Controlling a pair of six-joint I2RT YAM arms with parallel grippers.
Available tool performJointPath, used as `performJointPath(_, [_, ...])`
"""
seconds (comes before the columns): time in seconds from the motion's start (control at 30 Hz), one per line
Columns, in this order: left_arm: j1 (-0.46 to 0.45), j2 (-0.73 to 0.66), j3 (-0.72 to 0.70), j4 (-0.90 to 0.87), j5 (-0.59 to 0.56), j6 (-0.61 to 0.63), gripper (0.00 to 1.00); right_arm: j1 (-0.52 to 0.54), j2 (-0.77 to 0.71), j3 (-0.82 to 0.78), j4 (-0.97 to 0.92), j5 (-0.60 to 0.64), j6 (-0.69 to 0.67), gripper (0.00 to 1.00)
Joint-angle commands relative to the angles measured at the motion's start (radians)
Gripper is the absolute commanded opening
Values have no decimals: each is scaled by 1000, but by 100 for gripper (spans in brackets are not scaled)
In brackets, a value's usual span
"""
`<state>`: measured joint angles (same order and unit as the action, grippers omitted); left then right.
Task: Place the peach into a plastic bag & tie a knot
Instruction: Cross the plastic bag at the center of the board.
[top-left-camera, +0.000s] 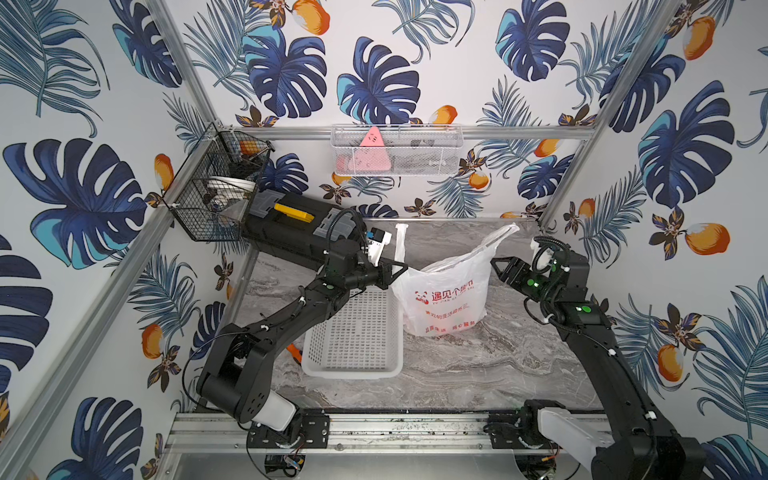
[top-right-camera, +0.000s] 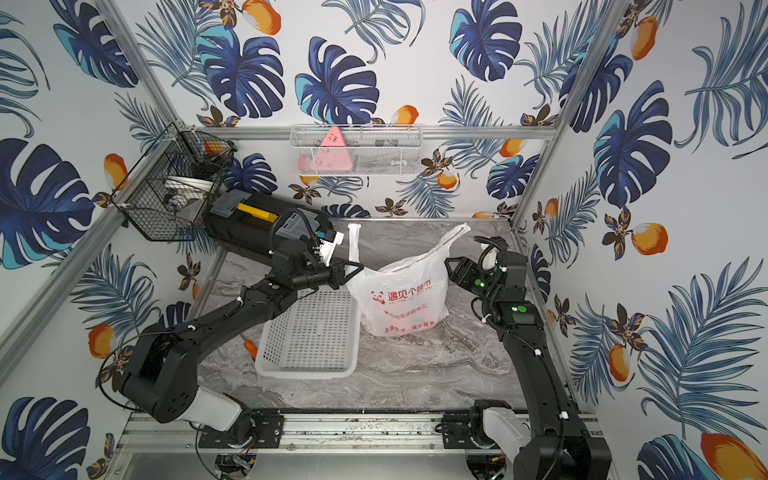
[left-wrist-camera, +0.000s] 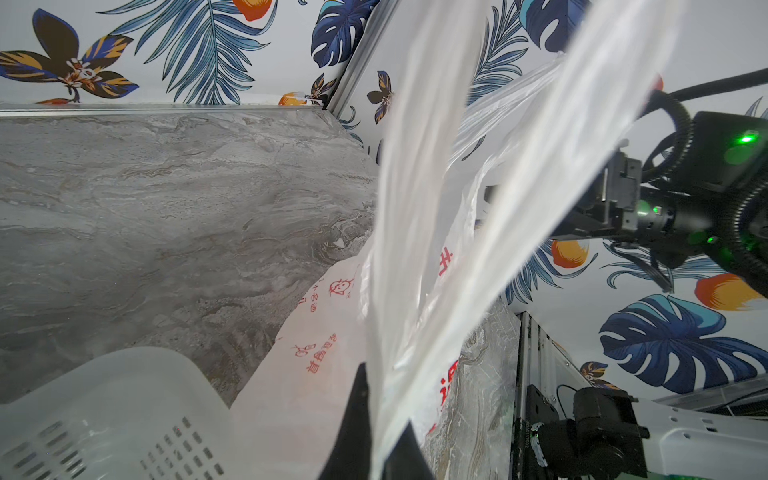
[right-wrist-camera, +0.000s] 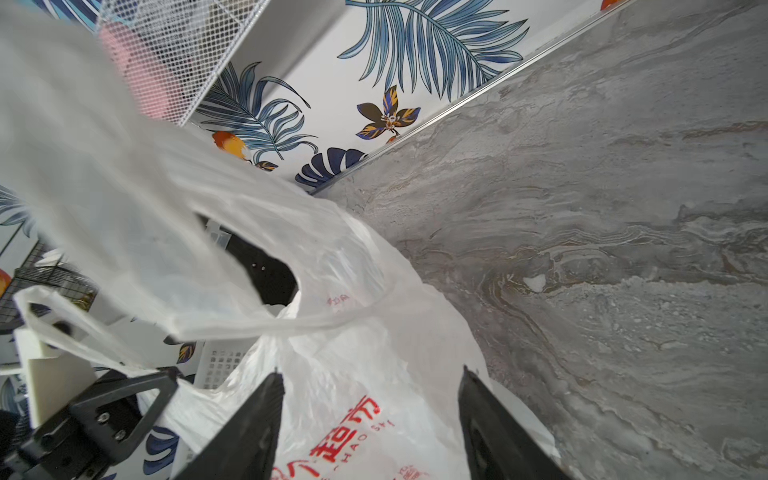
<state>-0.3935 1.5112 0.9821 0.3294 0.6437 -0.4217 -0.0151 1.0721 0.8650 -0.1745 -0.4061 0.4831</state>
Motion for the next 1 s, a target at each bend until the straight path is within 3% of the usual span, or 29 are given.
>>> performJointPath(0.0, [1, 7, -2, 58, 25, -27, 0, 7, 43, -20, 217, -9, -12, 71])
performJointPath(0.2, [1, 12, 1, 56, 38, -37, 0, 43, 137, -31, 412, 21, -36, 74])
performJointPath(0.37, [1, 14, -2, 66, 54, -50, 0, 52, 263, 4, 525, -38, -19, 75])
performJointPath(0.57, [2, 12, -6, 63, 61, -48, 0, 52, 348, 22, 583, -94, -91, 77])
performJointPath(0.97, [-1, 27, 7, 67, 76, -61, 0, 52, 431, 15, 765, -252, -97, 81])
